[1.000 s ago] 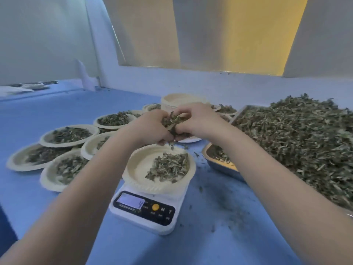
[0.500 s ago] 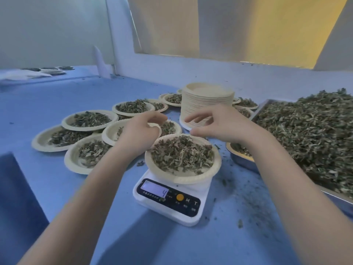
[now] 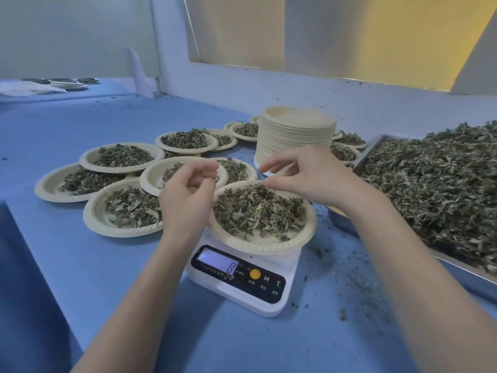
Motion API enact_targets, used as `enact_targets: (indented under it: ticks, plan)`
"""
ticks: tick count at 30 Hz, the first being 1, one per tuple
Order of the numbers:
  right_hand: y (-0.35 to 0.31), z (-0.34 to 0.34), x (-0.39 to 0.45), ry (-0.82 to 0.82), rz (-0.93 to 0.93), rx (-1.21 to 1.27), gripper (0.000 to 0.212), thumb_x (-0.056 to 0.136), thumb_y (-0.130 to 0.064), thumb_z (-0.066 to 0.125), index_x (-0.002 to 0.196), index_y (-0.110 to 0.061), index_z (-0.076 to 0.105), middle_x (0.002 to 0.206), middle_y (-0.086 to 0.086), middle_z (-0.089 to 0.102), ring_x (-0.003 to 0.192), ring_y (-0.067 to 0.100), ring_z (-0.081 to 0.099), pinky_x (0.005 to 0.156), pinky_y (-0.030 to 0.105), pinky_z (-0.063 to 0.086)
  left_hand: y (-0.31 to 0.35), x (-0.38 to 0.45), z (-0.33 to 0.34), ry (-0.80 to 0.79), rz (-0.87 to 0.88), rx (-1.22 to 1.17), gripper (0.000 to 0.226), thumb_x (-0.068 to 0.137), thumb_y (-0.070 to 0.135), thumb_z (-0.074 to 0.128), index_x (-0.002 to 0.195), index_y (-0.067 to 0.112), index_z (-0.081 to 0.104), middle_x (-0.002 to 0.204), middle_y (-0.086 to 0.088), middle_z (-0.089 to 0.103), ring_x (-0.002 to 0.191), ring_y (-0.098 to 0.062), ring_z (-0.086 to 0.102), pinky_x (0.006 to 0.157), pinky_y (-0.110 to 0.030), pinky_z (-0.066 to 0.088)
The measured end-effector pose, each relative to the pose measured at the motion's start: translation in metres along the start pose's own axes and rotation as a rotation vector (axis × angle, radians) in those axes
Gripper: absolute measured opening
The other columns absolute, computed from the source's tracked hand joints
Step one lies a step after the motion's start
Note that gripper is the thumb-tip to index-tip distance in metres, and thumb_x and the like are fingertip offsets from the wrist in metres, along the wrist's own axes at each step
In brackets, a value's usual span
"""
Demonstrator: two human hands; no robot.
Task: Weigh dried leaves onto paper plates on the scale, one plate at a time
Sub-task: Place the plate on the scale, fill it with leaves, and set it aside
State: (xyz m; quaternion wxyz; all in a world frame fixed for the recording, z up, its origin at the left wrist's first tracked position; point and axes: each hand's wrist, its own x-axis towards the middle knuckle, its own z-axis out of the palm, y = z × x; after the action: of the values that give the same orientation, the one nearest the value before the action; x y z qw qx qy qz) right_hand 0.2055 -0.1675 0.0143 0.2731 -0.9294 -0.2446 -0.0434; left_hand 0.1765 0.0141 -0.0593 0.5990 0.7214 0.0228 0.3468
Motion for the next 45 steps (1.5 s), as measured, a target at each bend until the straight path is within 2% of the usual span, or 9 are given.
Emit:
enact_targets:
  ticks: [6,9,15,23,26,31,33,41,45]
  plan:
    - [-0.01,0.027,0.006,-0.059,-0.025,-0.205,0.049,0.081,-0.07,0.046,0.118,-0.041,0.059,0.107,-0.009,0.061,0.101,0.011,0.055,0.08,0.032,0.046,-0.008,-0.002,-0.009,0.015,-0.061,0.021,0.028,0.086,0.002,0.055,0.087,0.027,0.066,0.083,0.012,0.065,0.069,0.008,0.055,0.065,-0.009,0.044]
    - [-0.01,0.044,0.008,-0.058,-0.067,-0.379,0.061,0.077,-0.079,0.036,0.122,-0.042,0.054,0.093,-0.008,0.043,0.092,0.013,0.046,0.074,0.034,0.041,-0.009,-0.003,-0.01,0.008,-0.07,0.012,0.03,0.085,0.0,0.054,0.086,0.028,0.066,0.083,0.01,0.065,0.07,0.006,0.056,0.067,-0.011,0.045]
    - [-0.005,0.05,0.013,-0.062,-0.176,-0.366,0.039,0.088,-0.048,0.057,0.118,-0.024,0.062,0.096,-0.003,0.04,0.099,0.022,0.052,0.079,0.03,0.04,-0.011,-0.003,-0.01,0.005,-0.085,-0.007,0.033,0.083,0.0,0.054,0.085,0.032,0.065,0.08,0.013,0.064,0.07,0.0,0.057,0.07,-0.029,0.049]
    - [-0.006,0.035,0.015,0.275,-0.304,-0.285,0.029,0.096,-0.028,0.053,0.107,-0.006,0.067,0.099,0.009,0.063,0.092,0.02,0.054,0.072,0.016,0.026,-0.012,-0.003,-0.009,-0.008,-0.089,-0.02,0.035,0.082,-0.001,0.054,0.085,0.033,0.064,0.08,0.013,0.061,0.063,-0.004,0.052,0.067,-0.028,0.045]
    - [-0.006,0.031,0.016,0.309,-0.283,-0.219,0.028,0.094,-0.031,0.056,0.104,-0.008,0.069,0.093,0.006,0.062,0.083,0.014,0.05,0.068,0.016,0.024,-0.011,-0.004,-0.009,-0.008,-0.082,-0.012,0.034,0.082,-0.001,0.054,0.087,0.031,0.064,0.079,0.013,0.061,0.063,-0.002,0.05,0.068,-0.028,0.045]
    - [-0.003,0.053,0.015,0.025,-0.23,-0.335,0.044,0.087,-0.053,0.055,0.115,-0.021,0.062,0.097,-0.002,0.045,0.089,0.015,0.048,0.076,0.027,0.037,-0.01,-0.005,-0.009,-0.015,-0.085,-0.007,0.033,0.082,0.001,0.055,0.088,0.031,0.064,0.08,0.013,0.061,0.062,-0.002,0.051,0.068,-0.029,0.045]
    - [-0.004,0.059,0.015,-0.035,-0.216,-0.385,0.043,0.089,-0.05,0.054,0.118,-0.02,0.061,0.102,0.002,0.046,0.094,0.021,0.053,0.083,0.034,0.044,-0.01,-0.005,-0.01,-0.012,-0.089,-0.009,0.033,0.083,0.001,0.055,0.087,0.032,0.064,0.08,0.013,0.061,0.063,-0.001,0.051,0.069,-0.029,0.047]
    - [-0.012,0.032,0.019,0.191,-0.29,-0.27,0.032,0.094,-0.038,0.053,0.106,-0.013,0.069,0.096,0.002,0.057,0.086,0.011,0.046,0.07,0.018,0.027,-0.01,-0.004,-0.01,-0.011,-0.087,0.003,0.031,0.08,0.004,0.055,0.086,0.033,0.064,0.08,0.012,0.06,0.066,-0.007,0.051,0.075,-0.04,0.05]
    - [-0.014,0.023,0.018,0.246,-0.3,-0.235,0.031,0.091,-0.039,0.057,0.1,-0.013,0.071,0.094,0.005,0.062,0.084,0.012,0.049,0.069,0.019,0.027,-0.009,-0.004,-0.009,-0.013,-0.09,0.01,0.033,0.082,0.003,0.056,0.086,0.034,0.064,0.081,0.012,0.06,0.067,-0.009,0.051,0.077,-0.043,0.051]
